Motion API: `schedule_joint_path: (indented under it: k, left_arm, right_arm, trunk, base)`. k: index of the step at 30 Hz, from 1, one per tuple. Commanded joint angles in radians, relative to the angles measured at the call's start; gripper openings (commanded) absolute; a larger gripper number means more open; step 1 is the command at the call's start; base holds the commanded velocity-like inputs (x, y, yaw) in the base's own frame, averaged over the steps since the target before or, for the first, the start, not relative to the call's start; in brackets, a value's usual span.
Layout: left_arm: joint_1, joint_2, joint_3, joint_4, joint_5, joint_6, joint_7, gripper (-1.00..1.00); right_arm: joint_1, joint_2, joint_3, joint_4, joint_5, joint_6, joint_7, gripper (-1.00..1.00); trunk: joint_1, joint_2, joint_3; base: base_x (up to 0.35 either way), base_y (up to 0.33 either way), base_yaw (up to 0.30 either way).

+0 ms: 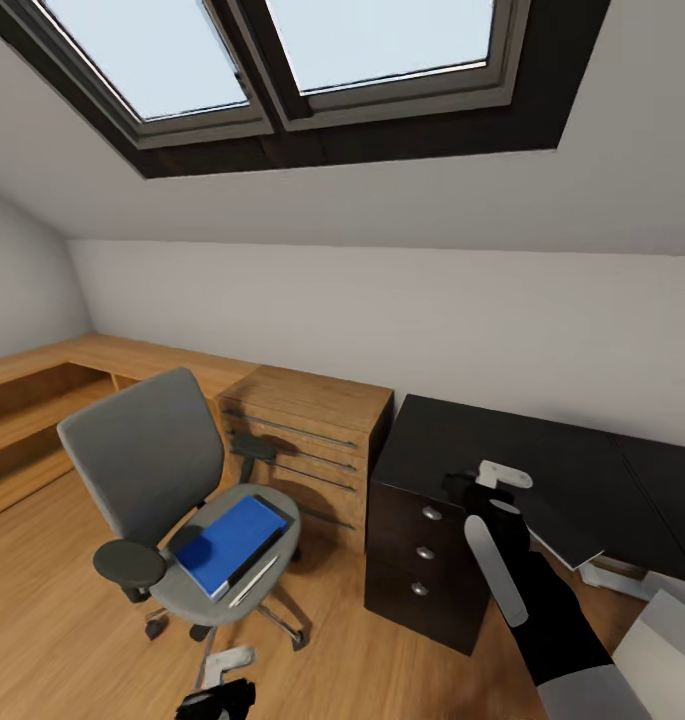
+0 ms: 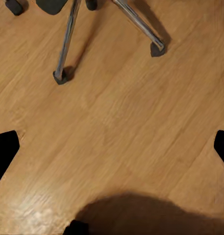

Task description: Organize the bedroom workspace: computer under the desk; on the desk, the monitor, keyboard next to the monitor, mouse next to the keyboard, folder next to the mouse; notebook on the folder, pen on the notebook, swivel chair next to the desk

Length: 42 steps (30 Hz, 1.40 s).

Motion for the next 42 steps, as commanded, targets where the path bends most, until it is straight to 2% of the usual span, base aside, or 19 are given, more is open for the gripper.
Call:
schedule_joint_path:
  k: [1,2,3,10,13,17,23,27,29,42]
  left_arm:
    - [-0.001,0.0,-0.012,0.025,0.003,-0.044,0.008,1.0]
    - [-0.001,-0.001,-0.04,0.072,-0.002,-0.123,0.008,1.0]
    - [-0.001,-0.001,-0.046,0.08,-0.003,-0.131,0.008,1.0]
    - [-0.001,0.003,-0.058,0.096,-0.003,-0.145,0.01,1.0]
    - [-0.001,0.003,-0.059,0.097,-0.003,-0.147,0.01,1.0]
    - [-0.001,0.003,-0.059,0.099,-0.003,-0.164,0.01,1.0]
    - [-0.001,0.003,-0.059,0.124,-0.003,-0.199,0.009,1.0]
    - [-0.001,0.001,-0.063,0.128,-0.003,-0.203,0.009,1.0]
    - [-0.001,0.003,-0.063,0.129,-0.002,-0.202,0.01,1.0]
    - [-0.001,0.004,-0.066,0.129,0.0,-0.2,0.01,1.0]
  right_arm:
    - [-0.001,-0.001,0.002,-0.001,-0.011,0.001,-0.01,-1.0]
    - [-0.001,-0.003,0.001,-0.001,-0.011,-0.002,-0.01,-1.0]
    - [-0.001,-0.003,0.0,-0.001,-0.011,-0.003,-0.009,-1.0]
    - [-0.001,-0.003,-0.01,0.0,-0.011,-0.005,-0.009,-1.0]
    - [-0.001,-0.002,-0.037,0.001,-0.011,-0.005,-0.008,-1.0]
    - [-0.001,-0.002,-0.051,0.002,-0.011,-0.006,-0.007,-1.0]
    - [-0.001,-0.002,-0.086,0.005,-0.011,-0.007,-0.007,-1.0]
    - [-0.001,-0.002,-0.142,0.005,-0.011,-0.007,-0.006,-1.0]
    - [-0.001,-0.002,-0.158,0.005,-0.011,-0.006,-0.007,-1.0]
    - [-0.001,0.001,-0.166,0.007,-0.011,-0.007,-0.008,-1.0]
  trunk:
    - [0.0,-0.001,-0.001]
    - [0.0,-0.001,-0.001]
    - [0.0,-0.001,-0.001]
    - [0.0,-0.001,-0.001]
    - [0.0,-0.001,-0.001]
    - [0.0,-0.001,-0.001]
    - [0.0,-0.001,-0.001]
    - [0.0,-0.001,-0.001]
    - [0.0,-0.001,-0.001]
    - [0.0,-0.001,-0.001]
  base:
    - [0.0,0.0,-0.137]
    - [0.0,0.0,-0.23]
    - [0.0,0.0,-0.242]
    - [0.0,0.0,-0.258]
    - [0.0,0.0,-0.267]
    - [0.009,0.0,-0.27]
    - [0.251,0.0,-0.287]
    - [0.259,0.0,-0.296]
    - [0.074,0.0,-0.269]
    - [0.01,0.0,-0.04]
